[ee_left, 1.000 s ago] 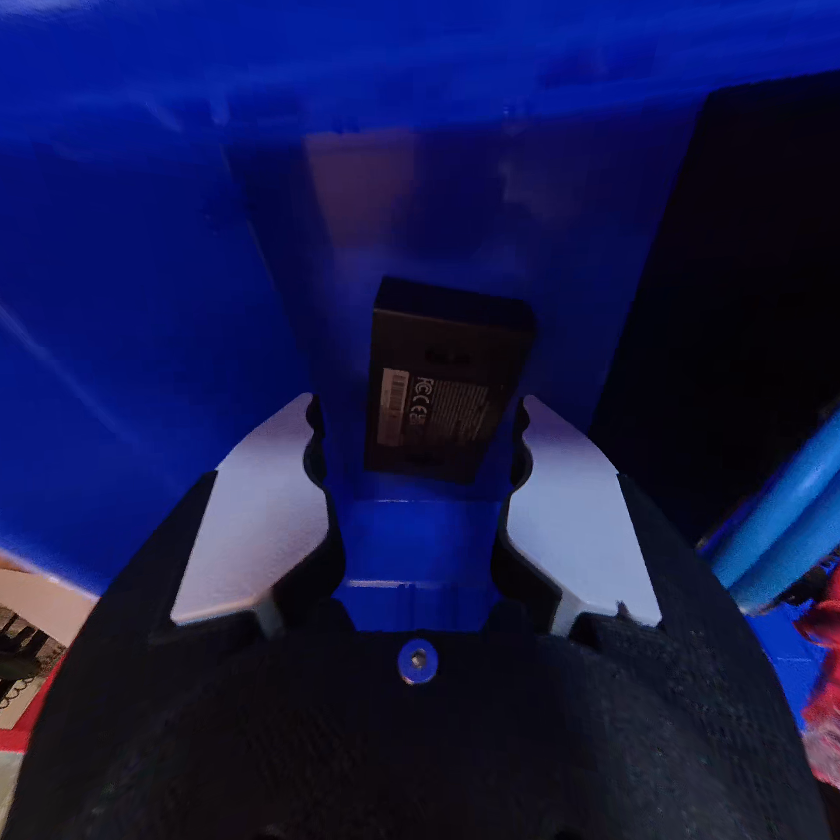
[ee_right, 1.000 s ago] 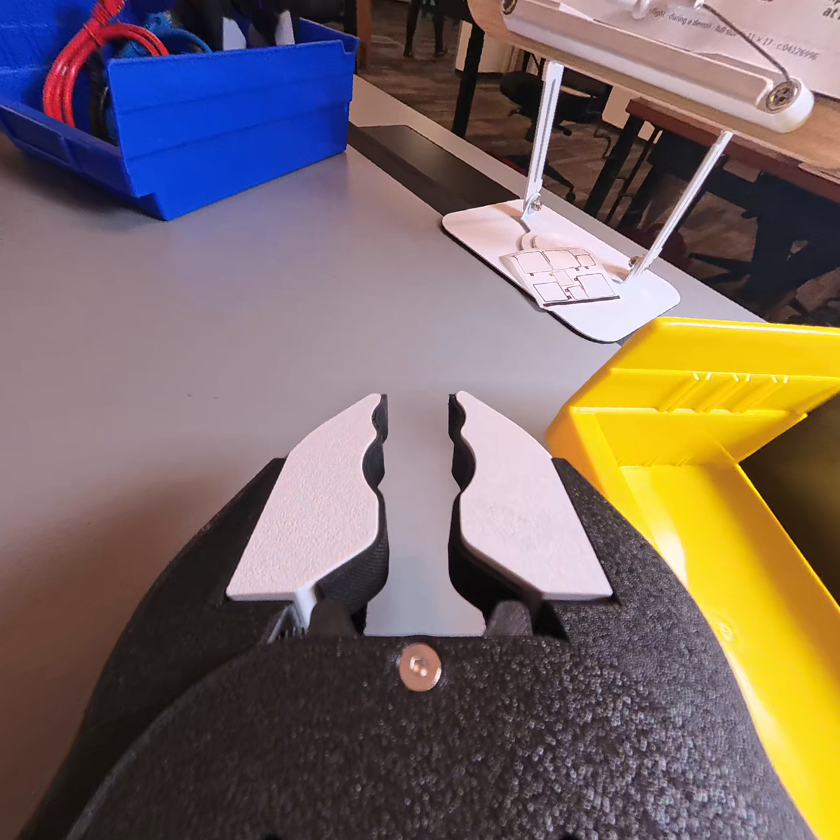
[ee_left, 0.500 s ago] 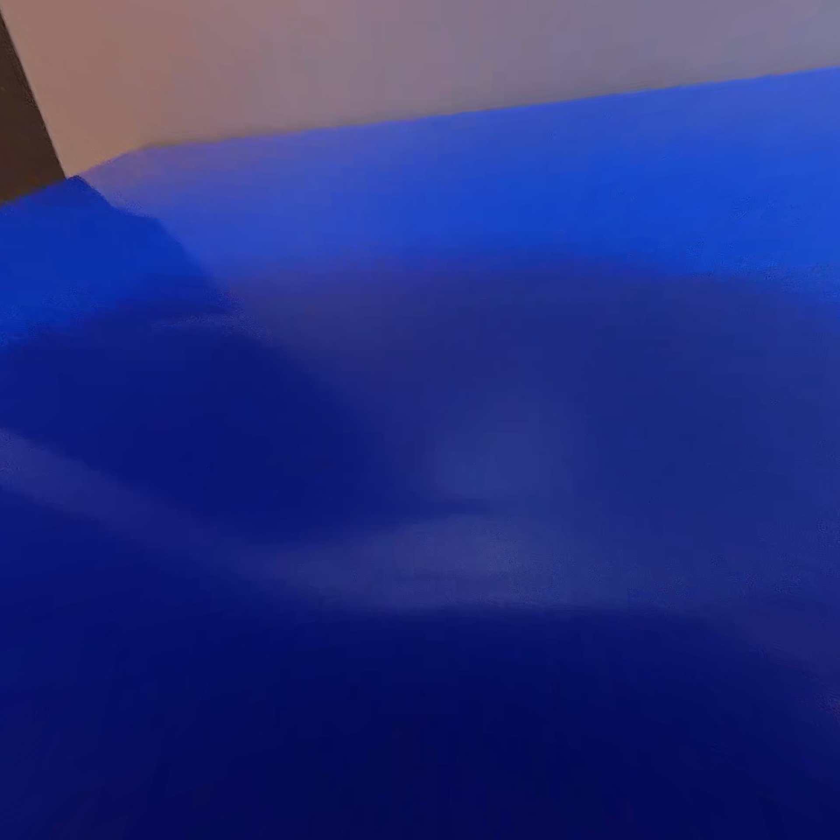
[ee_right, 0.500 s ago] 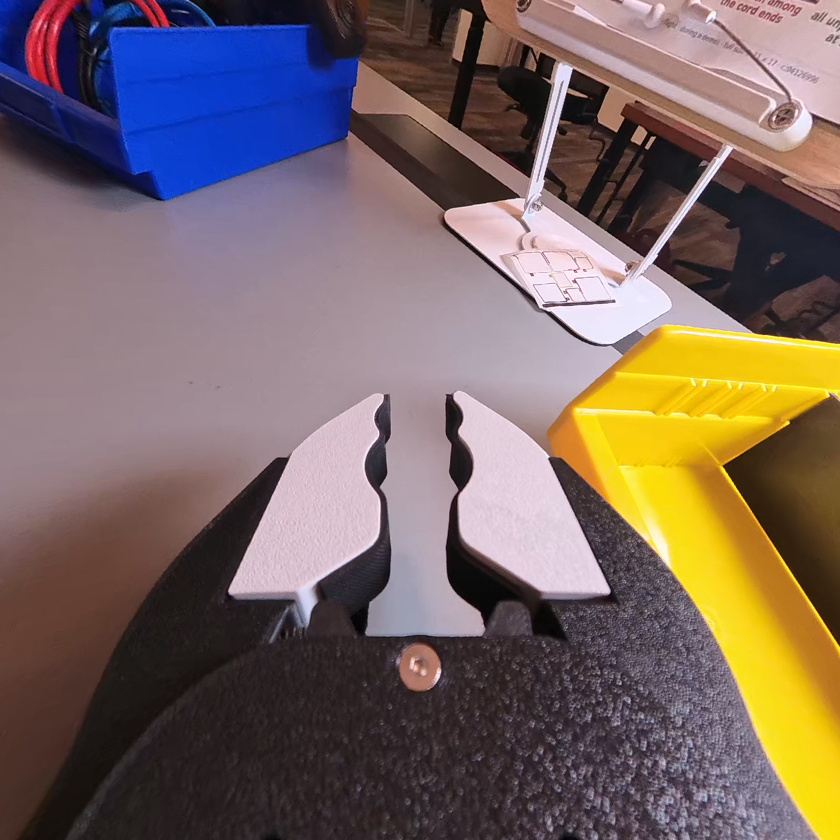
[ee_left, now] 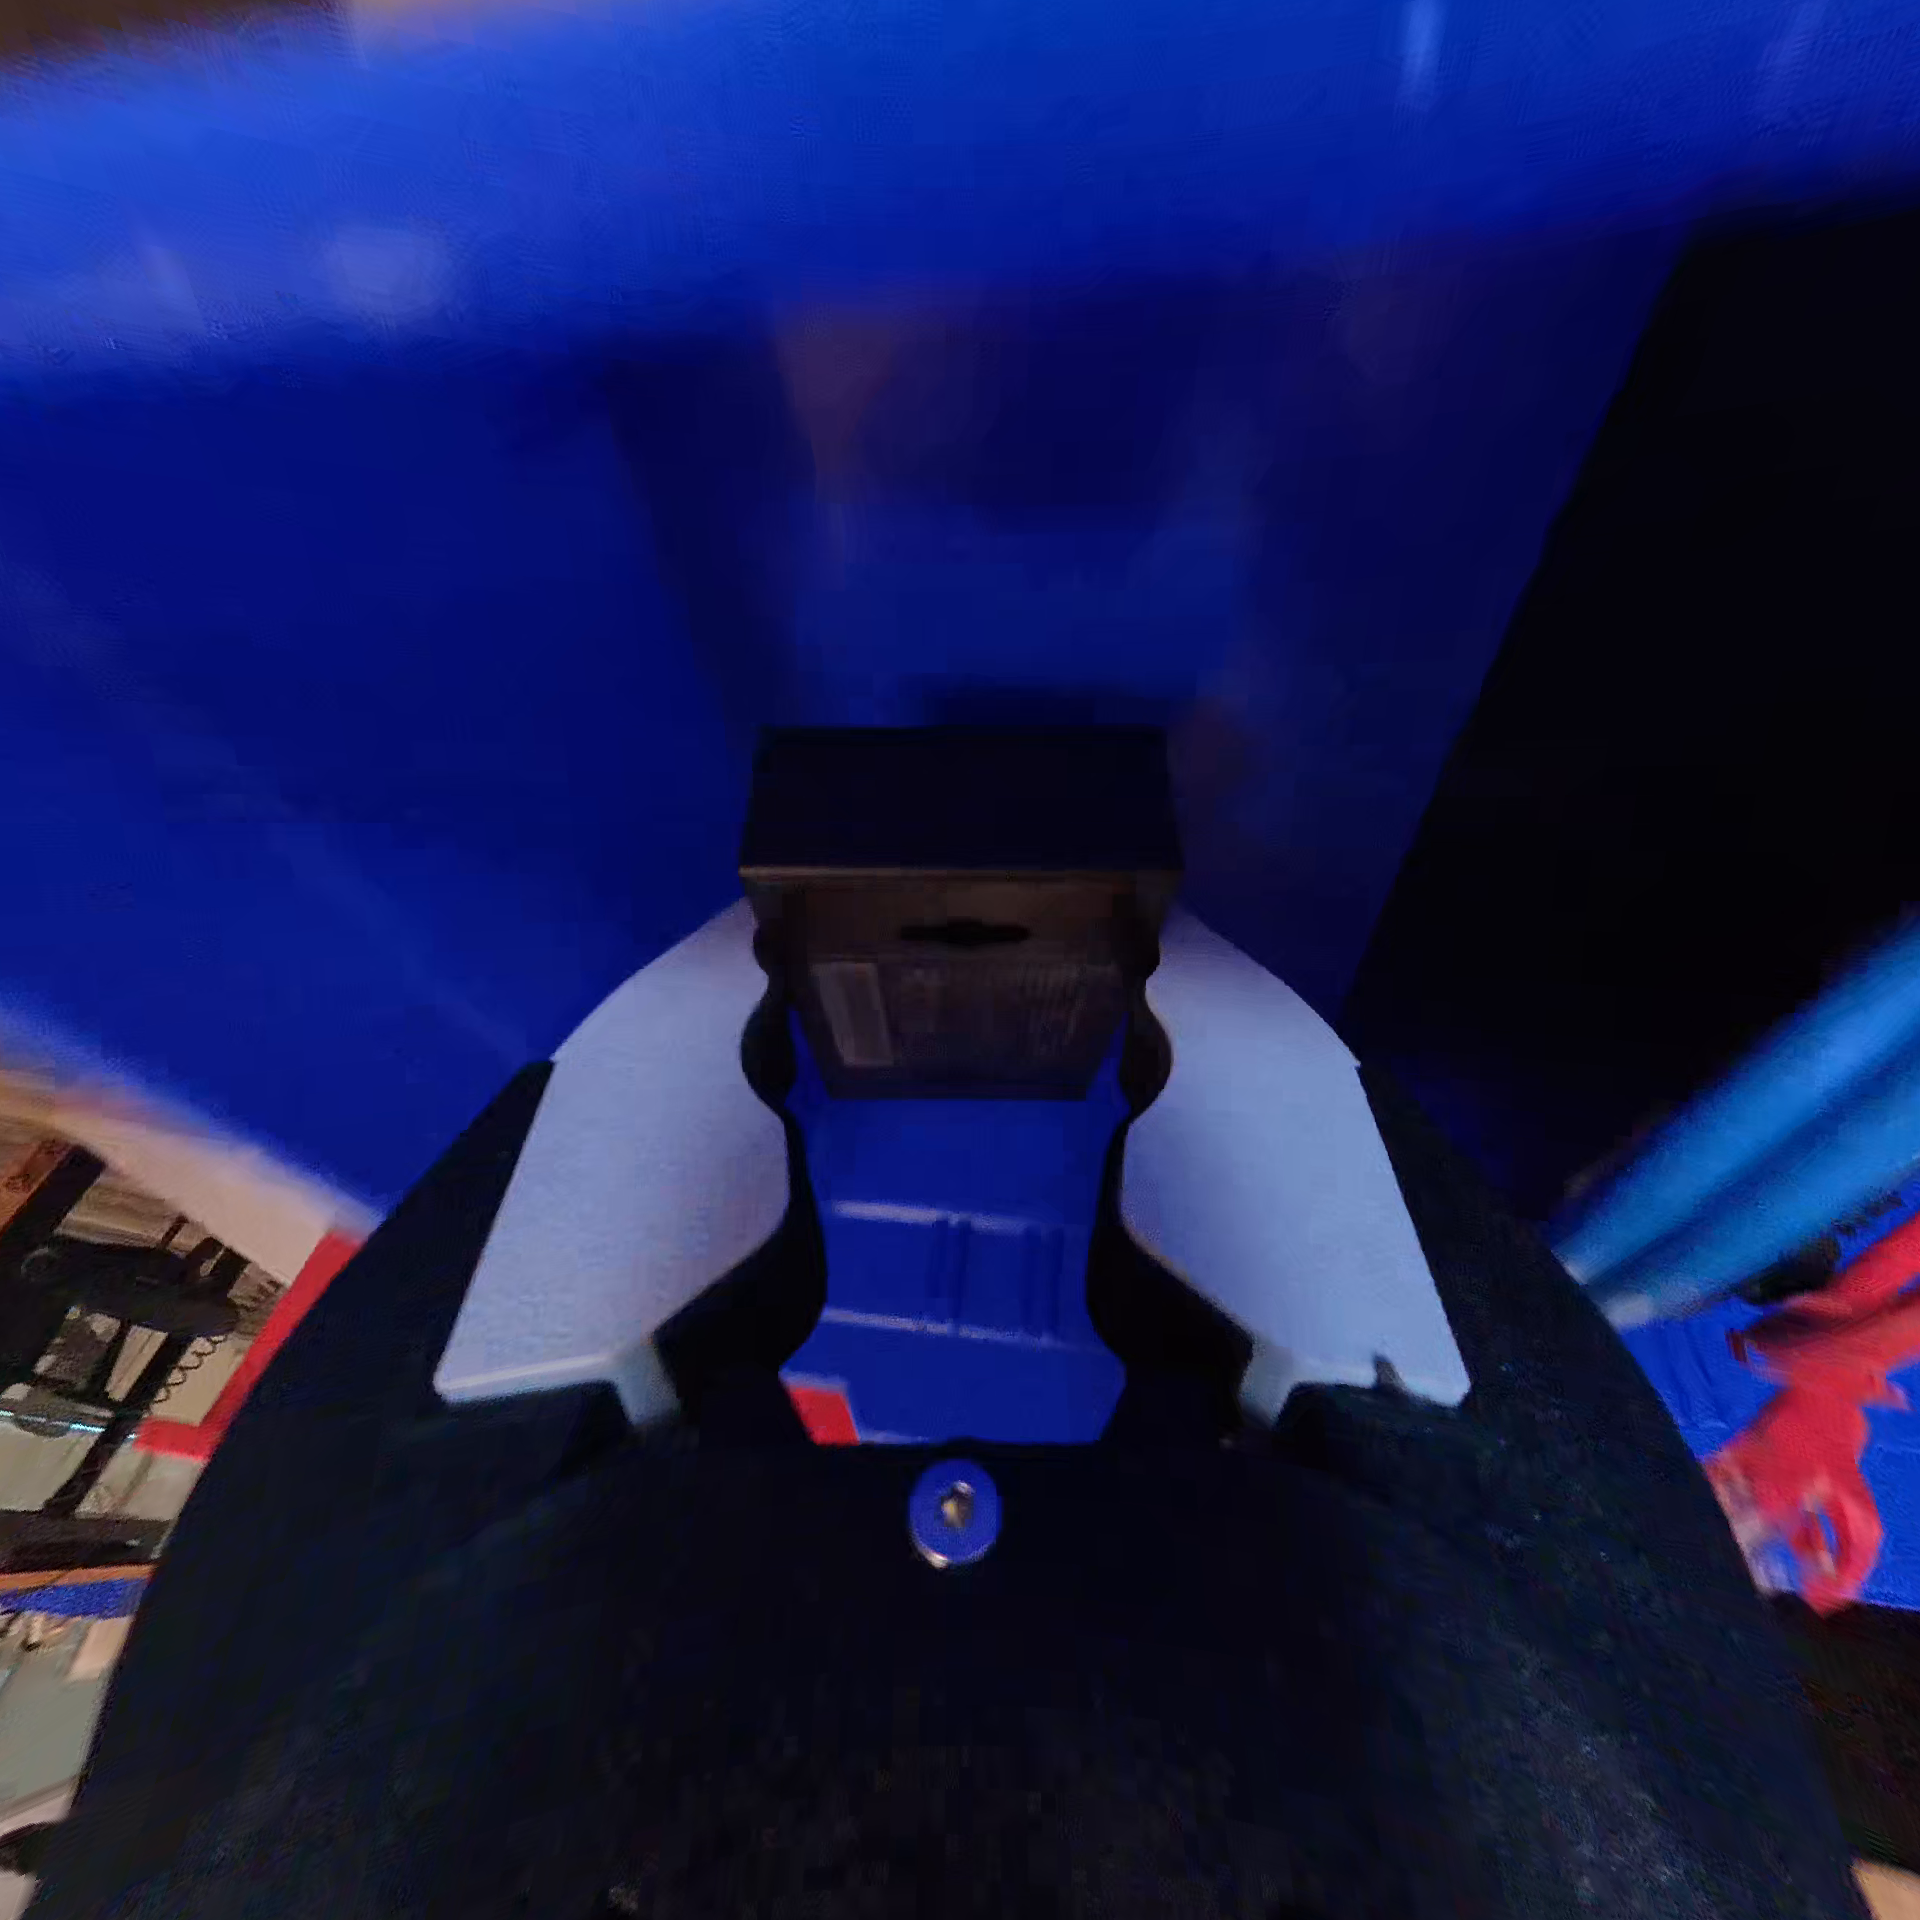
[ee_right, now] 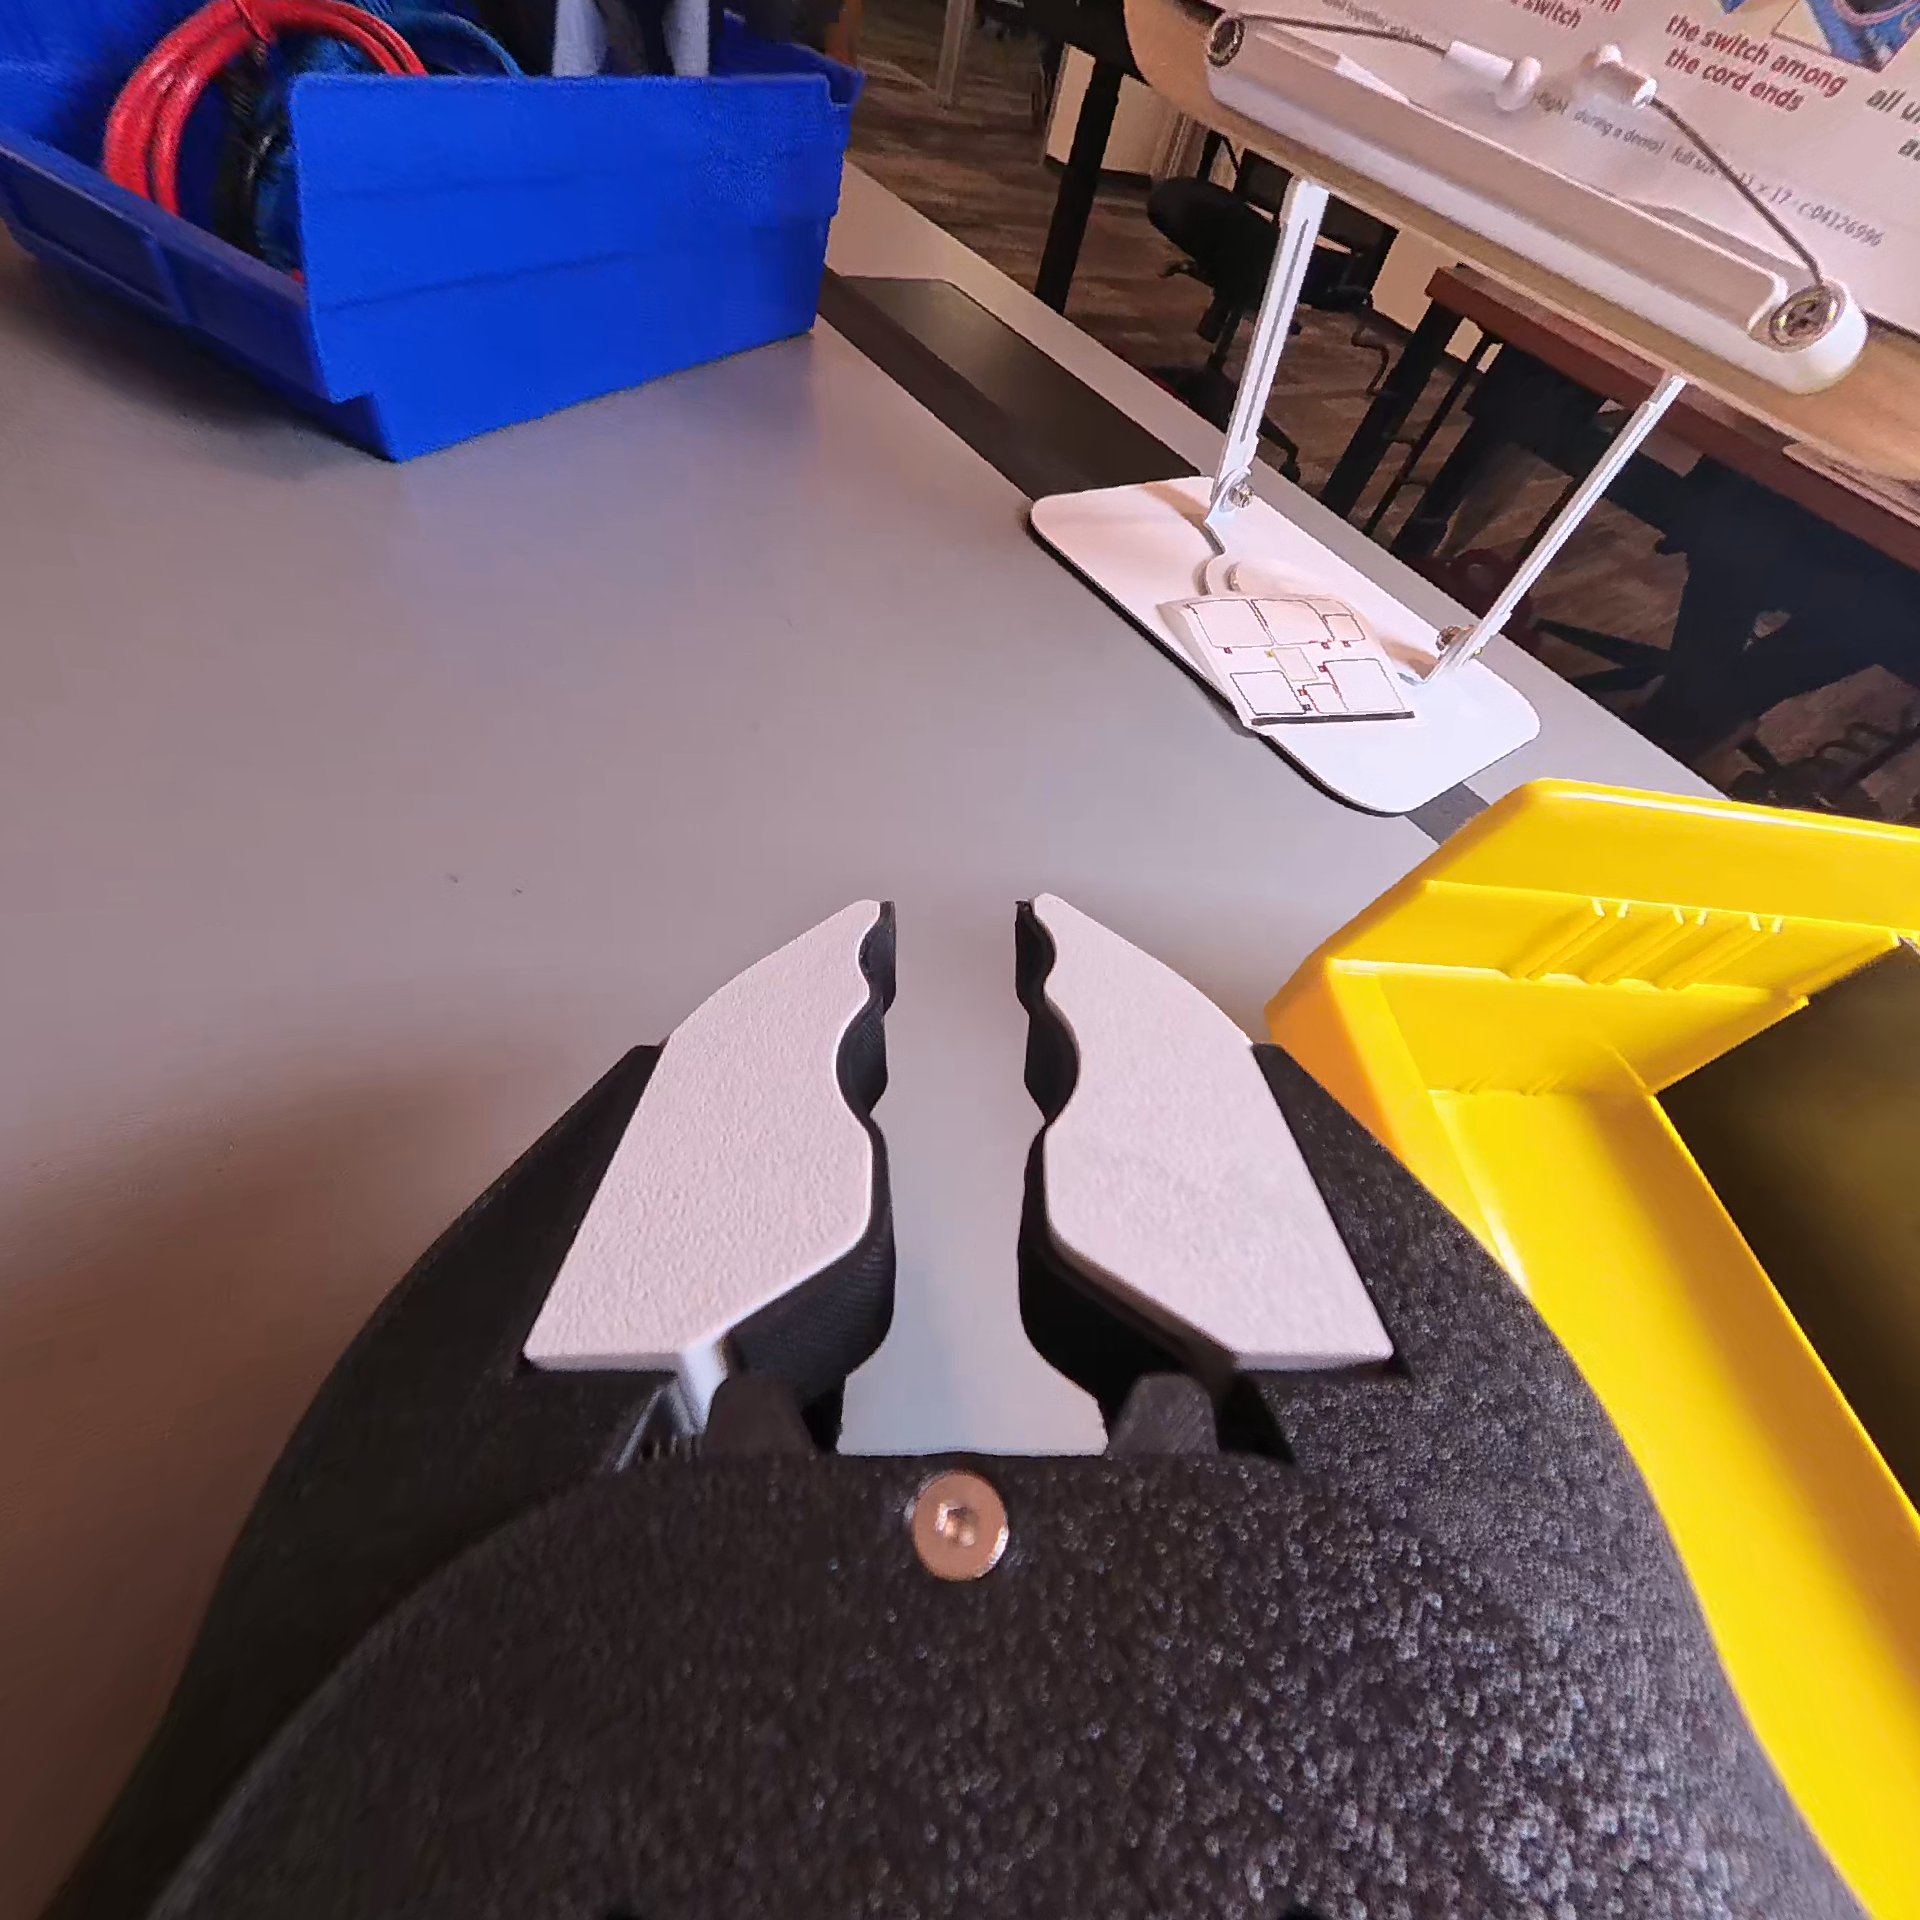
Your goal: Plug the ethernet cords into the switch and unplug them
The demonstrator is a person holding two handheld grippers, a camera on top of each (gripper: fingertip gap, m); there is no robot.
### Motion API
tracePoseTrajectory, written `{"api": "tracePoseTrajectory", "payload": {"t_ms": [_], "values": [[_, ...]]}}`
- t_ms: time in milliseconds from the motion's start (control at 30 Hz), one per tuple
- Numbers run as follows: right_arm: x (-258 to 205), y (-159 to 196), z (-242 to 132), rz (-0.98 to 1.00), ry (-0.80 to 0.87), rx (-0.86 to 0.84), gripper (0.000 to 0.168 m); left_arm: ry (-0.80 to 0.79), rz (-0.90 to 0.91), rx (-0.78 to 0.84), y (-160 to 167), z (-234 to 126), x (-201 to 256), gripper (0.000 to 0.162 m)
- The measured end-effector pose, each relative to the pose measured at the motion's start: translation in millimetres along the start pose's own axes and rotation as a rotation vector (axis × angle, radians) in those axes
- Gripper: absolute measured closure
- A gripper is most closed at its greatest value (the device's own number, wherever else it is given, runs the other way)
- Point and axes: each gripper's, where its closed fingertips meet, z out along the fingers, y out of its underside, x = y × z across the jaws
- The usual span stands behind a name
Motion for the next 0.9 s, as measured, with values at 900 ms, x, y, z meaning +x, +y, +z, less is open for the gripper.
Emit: {"api": "tracePoseTrajectory", "payload": {"t_ms": [900], "values": [[-100,-69,-41,-0.581,-0.192,0.103,0.106,0.516,0.546,0.773,-220,-193,346,0.101]]}}
